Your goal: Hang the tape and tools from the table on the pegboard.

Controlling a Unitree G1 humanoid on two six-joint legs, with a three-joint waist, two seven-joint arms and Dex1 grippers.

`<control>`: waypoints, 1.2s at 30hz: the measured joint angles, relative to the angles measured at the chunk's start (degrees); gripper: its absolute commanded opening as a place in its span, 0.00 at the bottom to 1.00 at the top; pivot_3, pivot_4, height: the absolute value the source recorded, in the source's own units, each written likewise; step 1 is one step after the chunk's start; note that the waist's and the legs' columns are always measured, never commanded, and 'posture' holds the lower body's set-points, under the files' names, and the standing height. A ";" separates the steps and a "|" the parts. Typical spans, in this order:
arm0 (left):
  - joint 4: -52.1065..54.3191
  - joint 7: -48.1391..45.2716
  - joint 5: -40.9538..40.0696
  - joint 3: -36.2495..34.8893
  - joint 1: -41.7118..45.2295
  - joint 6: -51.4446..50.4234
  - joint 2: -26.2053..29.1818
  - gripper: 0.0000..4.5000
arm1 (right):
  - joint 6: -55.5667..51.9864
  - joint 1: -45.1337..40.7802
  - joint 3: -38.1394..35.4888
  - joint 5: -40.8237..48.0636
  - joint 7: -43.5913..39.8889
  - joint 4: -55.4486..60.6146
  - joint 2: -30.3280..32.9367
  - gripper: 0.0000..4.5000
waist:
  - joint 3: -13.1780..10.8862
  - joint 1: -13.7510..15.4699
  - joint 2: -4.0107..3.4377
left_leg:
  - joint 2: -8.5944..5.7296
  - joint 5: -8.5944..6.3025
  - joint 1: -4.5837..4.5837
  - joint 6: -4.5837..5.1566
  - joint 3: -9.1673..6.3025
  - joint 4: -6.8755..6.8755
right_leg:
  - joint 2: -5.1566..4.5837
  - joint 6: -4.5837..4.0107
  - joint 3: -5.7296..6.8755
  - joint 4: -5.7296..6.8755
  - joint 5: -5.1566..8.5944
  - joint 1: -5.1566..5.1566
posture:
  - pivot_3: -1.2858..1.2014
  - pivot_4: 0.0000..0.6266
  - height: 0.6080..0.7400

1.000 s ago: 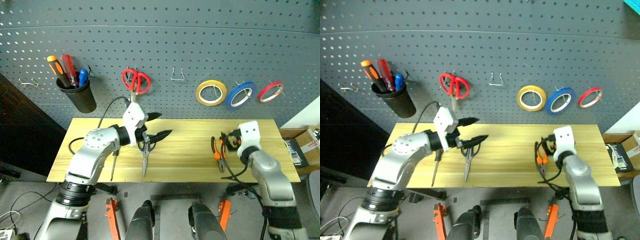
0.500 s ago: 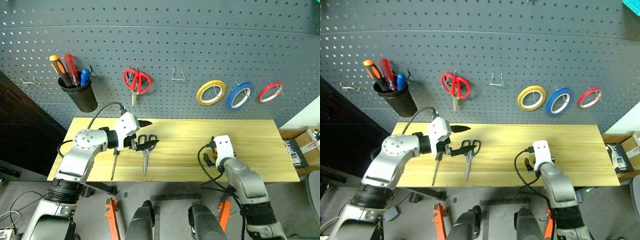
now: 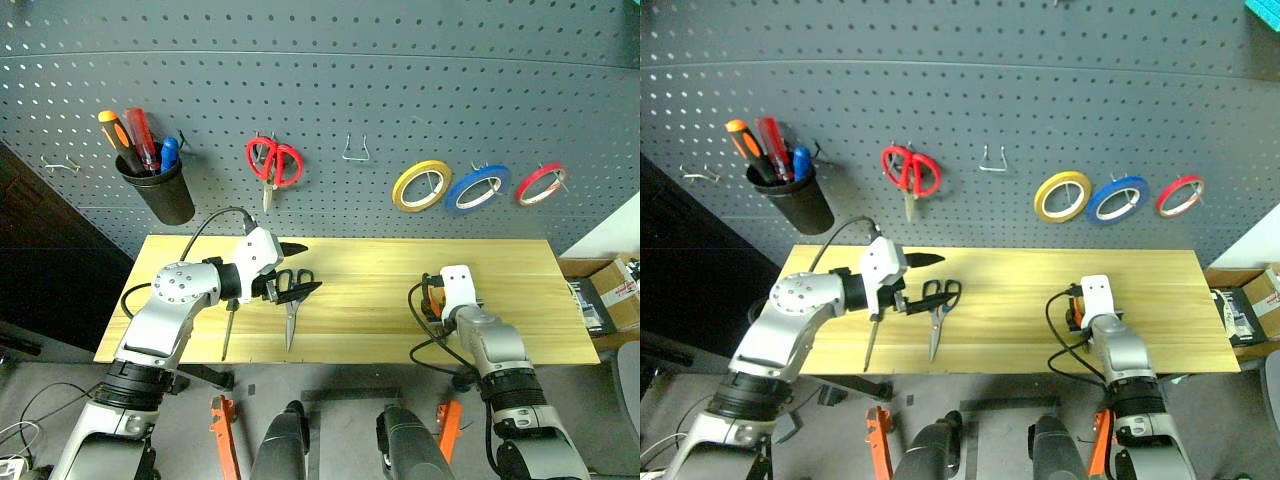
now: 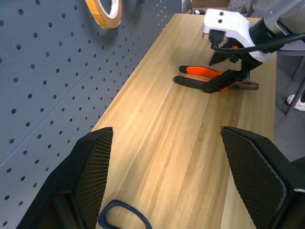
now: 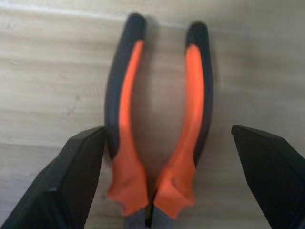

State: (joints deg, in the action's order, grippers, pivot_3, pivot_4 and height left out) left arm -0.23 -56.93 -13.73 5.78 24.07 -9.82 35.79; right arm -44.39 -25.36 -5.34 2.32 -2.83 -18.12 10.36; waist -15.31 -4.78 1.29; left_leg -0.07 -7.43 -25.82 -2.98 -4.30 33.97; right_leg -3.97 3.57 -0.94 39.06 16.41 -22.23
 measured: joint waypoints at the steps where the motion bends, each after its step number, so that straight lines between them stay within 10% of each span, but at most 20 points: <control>1: 0.09 0.01 0.00 0.00 0.00 0.00 0.00 0.85 | -0.20 -0.26 -0.60 0.63 -0.02 -0.42 -0.02 1.00 | 0.02 0.00 -0.01 | 0.00 0.00 0.00 0.00 0.00 0.00 | 0.00 0.00 0.00 0.00 0.00 0.00 | 0.48 0.30 1.00; 5: 0.27 0.02 -0.05 0.00 -0.01 -0.09 0.00 0.85 | -0.57 -0.54 -0.64 1.10 -0.85 -0.92 0.01 1.00 | 0.14 -0.02 -0.01 | 0.00 0.01 0.01 0.00 0.00 0.00 | 0.02 0.00 0.00 0.01 0.00 0.00 | 0.48 0.29 1.00; 12: 0.47 0.19 -1.85 -0.76 -0.01 -2.30 -0.82 0.85 | -0.30 -1.53 2.01 1.00 -3.02 -2.54 0.01 0.61 | 0.48 -0.11 0.03 | 0.04 0.01 0.02 0.00 0.00 0.01 | 0.05 0.00 0.00 0.01 0.00 0.01 | 0.48 0.29 1.00; 21: 3.80 -1.20 -6.02 -4.19 -5.51 -4.86 0.21 0.85 | 1.54 0.36 5.02 0.68 -5.14 1.45 0.22 0.60 | 0.56 -0.25 0.03 | 0.15 0.01 0.01 0.00 0.01 -0.01 | 0.16 -0.01 -0.03 0.01 0.00 -0.05 | 0.49 0.30 1.00; 29: 9.63 9.31 -14.59 -18.23 -8.92 -7.97 -3.54 0.85 | 2.90 6.59 11.48 5.43 -8.25 37.43 -6.22 0.60 | 0.56 -0.04 0.03 | 0.80 0.01 0.03 -0.01 -0.07 0.00 | 0.78 -0.25 -0.01 -0.02 -0.14 -0.08 | 0.50 0.30 1.00; 36: 13.24 14.47 -18.98 -22.00 -12.49 -12.38 -4.26 0.85 | 7.52 -4.42 13.81 5.23 -6.96 41.60 -9.57 0.60 | 0.58 0.53 0.04 | 0.86 0.27 0.08 -0.41 -0.09 0.02 | 0.85 -0.30 0.01 -0.06 -0.34 -0.09 | 0.50 0.31 1.00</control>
State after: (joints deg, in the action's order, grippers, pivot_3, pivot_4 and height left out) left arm 13.02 -42.46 -32.71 -16.22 11.58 -22.20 31.53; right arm -36.87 -29.78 8.47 7.54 -9.79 23.48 0.79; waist -14.74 -4.26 1.34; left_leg 0.80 -7.16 -25.74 -3.40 -4.39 33.98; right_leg -3.12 3.27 -0.93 39.00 16.07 -22.32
